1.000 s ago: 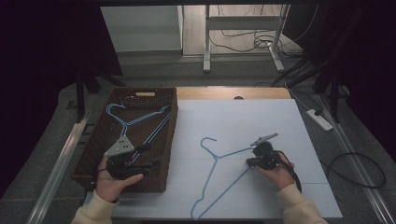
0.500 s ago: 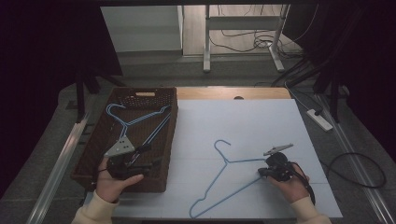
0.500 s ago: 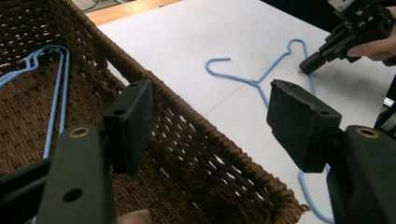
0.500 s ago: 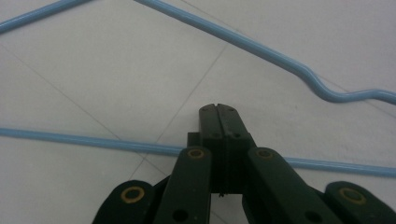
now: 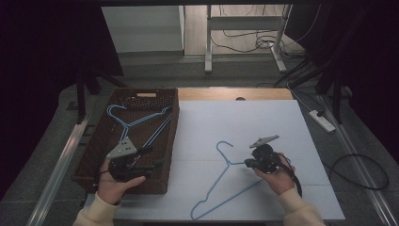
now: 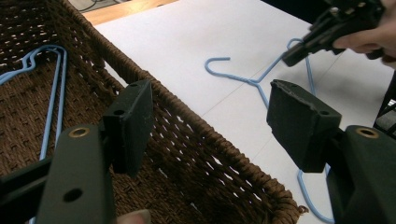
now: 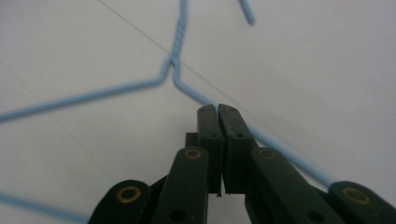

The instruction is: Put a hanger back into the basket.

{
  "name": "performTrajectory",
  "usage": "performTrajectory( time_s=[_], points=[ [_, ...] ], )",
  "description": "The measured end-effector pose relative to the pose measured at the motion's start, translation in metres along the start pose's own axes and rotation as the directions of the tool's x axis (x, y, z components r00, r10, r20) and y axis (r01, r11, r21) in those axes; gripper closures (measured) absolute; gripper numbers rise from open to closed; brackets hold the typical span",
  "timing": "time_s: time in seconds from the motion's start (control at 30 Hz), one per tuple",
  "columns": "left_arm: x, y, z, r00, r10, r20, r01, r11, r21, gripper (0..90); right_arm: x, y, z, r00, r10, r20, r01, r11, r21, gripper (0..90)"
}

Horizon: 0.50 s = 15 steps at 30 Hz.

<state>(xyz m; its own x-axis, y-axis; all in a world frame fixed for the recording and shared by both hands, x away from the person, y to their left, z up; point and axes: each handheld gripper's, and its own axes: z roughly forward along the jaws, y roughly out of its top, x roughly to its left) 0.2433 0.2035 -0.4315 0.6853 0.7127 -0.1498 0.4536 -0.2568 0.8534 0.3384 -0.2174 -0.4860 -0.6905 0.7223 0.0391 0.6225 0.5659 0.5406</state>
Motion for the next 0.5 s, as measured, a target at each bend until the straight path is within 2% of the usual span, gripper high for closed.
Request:
performTrajectory(
  time_s=[0.07, 0.1, 0.13, 0.23, 0.33, 0.5],
  points=[
    [0.0, 0.0, 0.0, 1.0, 0.0, 0.001, 0.0, 1.0, -0.002, 31.9, 0.004, 0.011, 0.009, 0.9999, -0.001, -0.01, 0.001, 1.0, 0.008, 81.7],
    [0.0, 0.0, 0.0, 1.0, 0.0, 0.001, 0.0, 1.0, -0.002, 31.9, 0.004, 0.011, 0.009, 0.9999, -0.001, -0.01, 0.001, 1.0, 0.008, 81.7],
    [0.0, 0.0, -0.001, 1.0, 0.0, 0.002, 0.0, 1.0, -0.002, 31.9, 0.006, 0.02, 0.019, 1.0, 0.0, -0.007, 0.0, 1.0, 0.01, 73.2],
    [0.001, 0.0, -0.001, 1.0, -0.003, 0.003, 0.003, 1.0, -0.004, 31.9, 0.009, 0.032, 0.031, 0.9998, 0.009, -0.016, -0.009, 1.0, 0.013, 63.3],
    [0.001, 0.0, -0.001, 1.0, -0.002, 0.003, 0.002, 1.0, -0.003, 31.9, 0.013, 0.041, 0.04, 0.9997, 0.017, -0.02, -0.017, 0.999, 0.03, 58.8],
    [0.0, 0.0, 0.0, 1.0, 0.0, 0.004, 0.0, 1.0, -0.002, 31.9, 0.018, 0.051, 0.05, 0.9997, 0.018, -0.016, -0.018, 0.998, 0.057, 57.0]
  ],
)
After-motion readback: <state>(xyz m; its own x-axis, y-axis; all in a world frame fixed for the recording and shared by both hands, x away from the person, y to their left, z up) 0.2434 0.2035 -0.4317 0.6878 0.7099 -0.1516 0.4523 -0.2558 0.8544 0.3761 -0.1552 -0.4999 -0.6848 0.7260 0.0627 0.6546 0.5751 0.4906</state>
